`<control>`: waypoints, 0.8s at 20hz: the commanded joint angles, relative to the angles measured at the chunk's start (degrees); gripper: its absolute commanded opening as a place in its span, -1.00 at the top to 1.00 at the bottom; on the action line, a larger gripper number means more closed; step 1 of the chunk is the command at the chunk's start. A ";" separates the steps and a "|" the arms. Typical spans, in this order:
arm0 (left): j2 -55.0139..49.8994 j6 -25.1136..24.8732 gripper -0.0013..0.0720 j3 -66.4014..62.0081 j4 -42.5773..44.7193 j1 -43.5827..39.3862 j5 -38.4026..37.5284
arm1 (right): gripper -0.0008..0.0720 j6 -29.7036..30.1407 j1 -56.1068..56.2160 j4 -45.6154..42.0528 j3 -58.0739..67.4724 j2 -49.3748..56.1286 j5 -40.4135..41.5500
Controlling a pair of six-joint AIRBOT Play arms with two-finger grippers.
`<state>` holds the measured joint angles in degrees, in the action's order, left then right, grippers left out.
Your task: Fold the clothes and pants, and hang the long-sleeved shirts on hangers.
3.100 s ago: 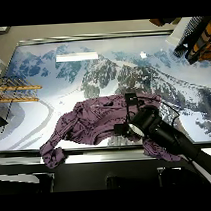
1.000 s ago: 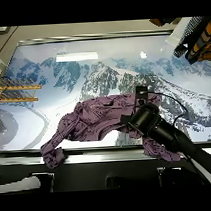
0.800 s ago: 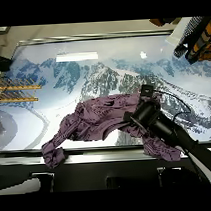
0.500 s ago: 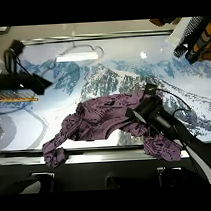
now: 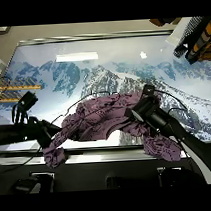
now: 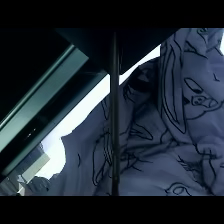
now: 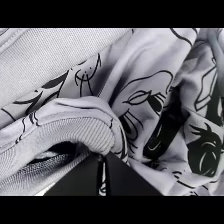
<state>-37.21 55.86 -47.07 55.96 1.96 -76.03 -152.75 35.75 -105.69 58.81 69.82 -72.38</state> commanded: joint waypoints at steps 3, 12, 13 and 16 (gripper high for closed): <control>11.02 4.55 0.92 4.79 -0.04 -0.37 -9.62 | 0.88 -2.38 -0.02 -0.76 0.02 1.90 0.55; 14.78 6.34 0.92 5.73 -4.57 -0.39 -10.78 | 0.88 -3.61 -0.02 -4.57 0.04 2.97 2.93; 14.64 6.34 0.92 6.19 -4.59 -0.39 -10.75 | 0.88 -4.17 -0.02 -4.55 0.04 3.02 4.39; 14.67 6.16 0.92 9.03 -7.08 -0.39 -10.75 | 0.88 -5.86 -0.02 -4.24 0.04 3.02 6.16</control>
<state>-22.72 62.02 -39.88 51.03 1.58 -86.52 -157.18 35.75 -109.95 58.81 72.66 -68.38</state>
